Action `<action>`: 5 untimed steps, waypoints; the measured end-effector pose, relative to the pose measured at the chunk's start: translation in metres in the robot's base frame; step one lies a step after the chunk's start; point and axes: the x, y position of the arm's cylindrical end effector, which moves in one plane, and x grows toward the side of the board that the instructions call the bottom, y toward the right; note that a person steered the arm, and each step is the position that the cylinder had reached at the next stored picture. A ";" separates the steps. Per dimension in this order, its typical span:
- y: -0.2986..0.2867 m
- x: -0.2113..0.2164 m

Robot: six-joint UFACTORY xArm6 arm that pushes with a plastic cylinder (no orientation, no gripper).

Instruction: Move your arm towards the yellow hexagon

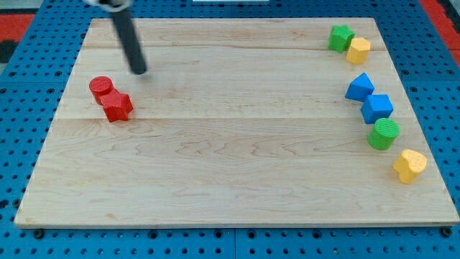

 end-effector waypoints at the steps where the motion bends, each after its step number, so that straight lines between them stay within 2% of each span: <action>1: 0.071 -0.010; 3: 0.150 -0.025; 5: 0.175 -0.033</action>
